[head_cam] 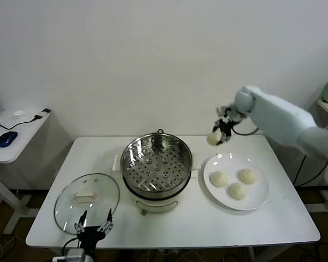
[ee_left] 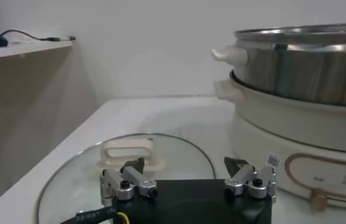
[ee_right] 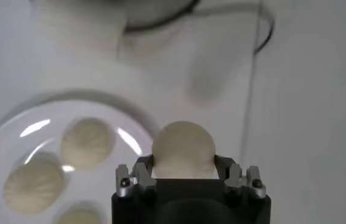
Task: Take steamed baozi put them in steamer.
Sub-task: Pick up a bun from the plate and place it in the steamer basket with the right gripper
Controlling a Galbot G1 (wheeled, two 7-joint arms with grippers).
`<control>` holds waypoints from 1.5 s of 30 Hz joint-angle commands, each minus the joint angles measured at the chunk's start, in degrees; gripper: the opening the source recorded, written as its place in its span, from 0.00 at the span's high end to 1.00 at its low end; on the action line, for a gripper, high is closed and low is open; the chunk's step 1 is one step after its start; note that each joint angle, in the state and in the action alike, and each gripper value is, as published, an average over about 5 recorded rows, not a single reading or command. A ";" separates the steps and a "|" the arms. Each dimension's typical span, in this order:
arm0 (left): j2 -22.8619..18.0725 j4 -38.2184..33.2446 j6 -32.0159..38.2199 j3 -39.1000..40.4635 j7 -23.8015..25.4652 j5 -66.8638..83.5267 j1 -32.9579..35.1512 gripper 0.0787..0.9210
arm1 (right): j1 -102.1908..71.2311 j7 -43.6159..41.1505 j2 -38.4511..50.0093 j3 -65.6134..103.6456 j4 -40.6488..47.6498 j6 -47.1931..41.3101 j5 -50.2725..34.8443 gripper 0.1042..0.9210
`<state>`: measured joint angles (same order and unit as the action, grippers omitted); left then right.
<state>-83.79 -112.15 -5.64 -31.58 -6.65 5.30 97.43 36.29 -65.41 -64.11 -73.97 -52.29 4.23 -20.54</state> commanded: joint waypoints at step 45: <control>1.01 -0.24 1.04 0.11 -1.96 -1.03 1.22 0.12 | -3.05 4.22 -20.76 -3.84 10.79 40.87 17.08 0.12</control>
<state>-82.77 -112.46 -4.57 -31.47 -8.58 4.24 98.69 28.81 -59.04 -86.38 -75.52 -39.79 44.00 4.47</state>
